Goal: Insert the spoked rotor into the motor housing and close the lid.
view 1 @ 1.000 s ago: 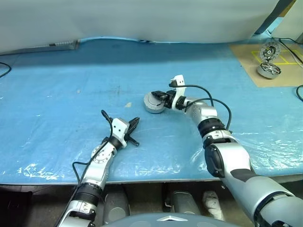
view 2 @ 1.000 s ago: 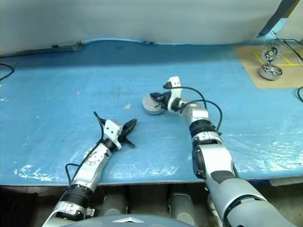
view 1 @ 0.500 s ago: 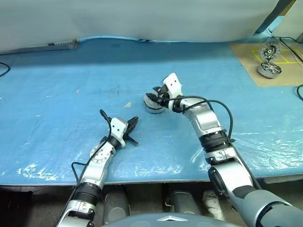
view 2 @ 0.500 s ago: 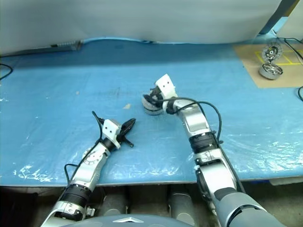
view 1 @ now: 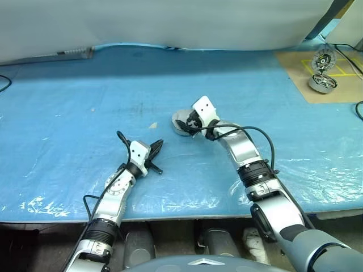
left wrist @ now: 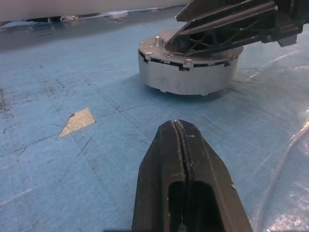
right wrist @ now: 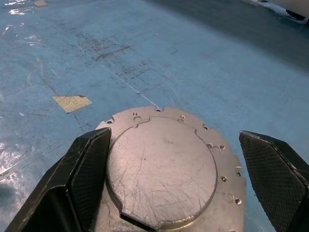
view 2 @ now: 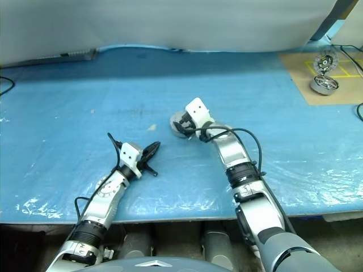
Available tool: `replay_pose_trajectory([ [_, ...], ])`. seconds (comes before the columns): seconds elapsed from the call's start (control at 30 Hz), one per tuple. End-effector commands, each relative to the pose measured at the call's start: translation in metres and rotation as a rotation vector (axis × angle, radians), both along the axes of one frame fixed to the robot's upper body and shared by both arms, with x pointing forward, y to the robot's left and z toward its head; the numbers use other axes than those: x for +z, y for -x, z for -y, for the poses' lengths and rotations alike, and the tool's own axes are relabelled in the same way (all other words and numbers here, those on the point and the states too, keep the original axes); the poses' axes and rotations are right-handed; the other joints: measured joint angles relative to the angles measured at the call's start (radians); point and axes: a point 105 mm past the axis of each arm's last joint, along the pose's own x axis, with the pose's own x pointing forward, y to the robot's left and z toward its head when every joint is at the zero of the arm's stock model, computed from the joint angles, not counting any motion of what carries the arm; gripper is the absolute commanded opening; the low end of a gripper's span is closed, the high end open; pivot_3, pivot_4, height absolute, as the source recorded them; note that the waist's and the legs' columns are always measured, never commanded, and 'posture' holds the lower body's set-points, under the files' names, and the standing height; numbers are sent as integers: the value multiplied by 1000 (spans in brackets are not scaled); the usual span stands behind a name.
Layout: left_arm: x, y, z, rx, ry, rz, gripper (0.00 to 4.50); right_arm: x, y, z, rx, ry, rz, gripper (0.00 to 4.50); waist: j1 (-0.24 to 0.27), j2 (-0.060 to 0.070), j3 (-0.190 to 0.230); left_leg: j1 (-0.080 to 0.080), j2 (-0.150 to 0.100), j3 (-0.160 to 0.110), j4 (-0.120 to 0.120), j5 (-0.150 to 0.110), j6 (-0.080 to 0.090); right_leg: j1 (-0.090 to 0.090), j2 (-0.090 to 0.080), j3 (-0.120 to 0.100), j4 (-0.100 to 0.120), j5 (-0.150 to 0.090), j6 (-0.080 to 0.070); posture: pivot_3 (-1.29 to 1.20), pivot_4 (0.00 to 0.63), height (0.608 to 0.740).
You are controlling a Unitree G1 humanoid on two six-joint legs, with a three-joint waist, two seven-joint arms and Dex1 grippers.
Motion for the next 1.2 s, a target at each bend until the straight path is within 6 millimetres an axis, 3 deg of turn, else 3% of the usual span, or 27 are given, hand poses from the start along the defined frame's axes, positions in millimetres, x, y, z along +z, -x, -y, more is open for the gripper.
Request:
replay_pose_trajectory([
  [0.03,4,1,-4,6,2,16,0,0,1,-3,7,-16,6,4456,0,0,0,0,0,0,0,0,0,0,0,0,0,0,0,0,150,740],
  [0.13,4,1,-4,7,1,15,0,-8,3,-4,8,-19,-19,4292,0,0,0,0,0,0,0,0,0,0,0,0,0,0,0,0,150,740],
  [0.3,2,2,-4,10,-1,11,0,-16,5,-4,-3,-21,-43,2947,0,0,0,1,0,0,0,0,0,1,0,0,0,0,0,0,150,740],
  [0.67,2,3,-4,12,0,8,0,-24,1,4,-70,-28,-84,2950,0,0,0,3,0,0,0,0,0,3,0,0,0,0,0,0,150,740],
  [1.2,0,4,-4,15,5,-4,0,-32,1,0,-81,68,-87,2950,-1,0,0,11,-2,0,-4,0,0,9,0,2,-2,-1,1,0,150,740],
])
